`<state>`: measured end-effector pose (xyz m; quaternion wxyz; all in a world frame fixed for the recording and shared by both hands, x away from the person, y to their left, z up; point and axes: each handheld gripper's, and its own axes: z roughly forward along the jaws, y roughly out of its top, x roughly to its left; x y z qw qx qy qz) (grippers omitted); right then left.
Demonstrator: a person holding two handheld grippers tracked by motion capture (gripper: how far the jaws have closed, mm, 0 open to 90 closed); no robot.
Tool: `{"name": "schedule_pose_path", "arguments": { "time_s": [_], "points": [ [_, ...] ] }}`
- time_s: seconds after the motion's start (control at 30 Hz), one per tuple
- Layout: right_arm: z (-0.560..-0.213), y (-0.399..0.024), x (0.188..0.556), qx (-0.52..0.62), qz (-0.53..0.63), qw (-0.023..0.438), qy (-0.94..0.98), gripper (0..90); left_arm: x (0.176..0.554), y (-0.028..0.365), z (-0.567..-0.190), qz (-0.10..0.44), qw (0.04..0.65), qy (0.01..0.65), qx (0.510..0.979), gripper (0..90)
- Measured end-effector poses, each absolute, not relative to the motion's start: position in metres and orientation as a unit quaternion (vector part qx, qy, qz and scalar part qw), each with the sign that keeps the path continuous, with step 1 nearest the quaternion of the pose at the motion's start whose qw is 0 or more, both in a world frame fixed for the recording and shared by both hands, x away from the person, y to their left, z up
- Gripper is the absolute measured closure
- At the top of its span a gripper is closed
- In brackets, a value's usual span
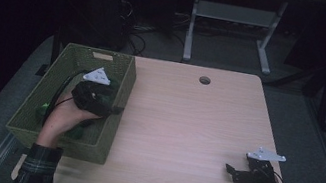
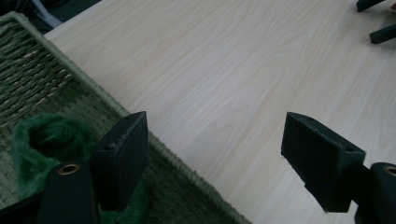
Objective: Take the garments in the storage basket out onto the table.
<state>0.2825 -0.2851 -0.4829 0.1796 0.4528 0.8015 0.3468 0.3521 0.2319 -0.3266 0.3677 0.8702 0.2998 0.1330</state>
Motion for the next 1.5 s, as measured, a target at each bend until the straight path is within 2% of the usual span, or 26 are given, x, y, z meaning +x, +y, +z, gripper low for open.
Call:
{"name": "schedule_pose_path", "arguments": {
  "time_s": [0.3, 0.83, 1.17, 1.5],
  "points": [
    [-0.483, -0.285, 0.283, 0.453, 0.347, 0.179, 0.802, 9.5, 0.353, 0.249, -0.327, 0.143, 0.363, 0.314, 0.866, 25.9],
    [-0.483, -0.285, 0.283, 0.453, 0.347, 0.179, 0.802, 9.5, 0.360, 0.270, -0.343, 0.155, 0.324, 0.332, 0.872, 41.8],
    [-0.483, -0.285, 0.283, 0.453, 0.347, 0.179, 0.802, 9.4, 0.367, 0.273, -0.356, 0.171, 0.294, 0.343, 0.876, 44.2],
    [-0.483, -0.285, 0.283, 0.453, 0.347, 0.179, 0.802, 9.5, 0.375, 0.267, -0.374, 0.161, 0.261, 0.335, 0.891, 51.3]
  ]
}}
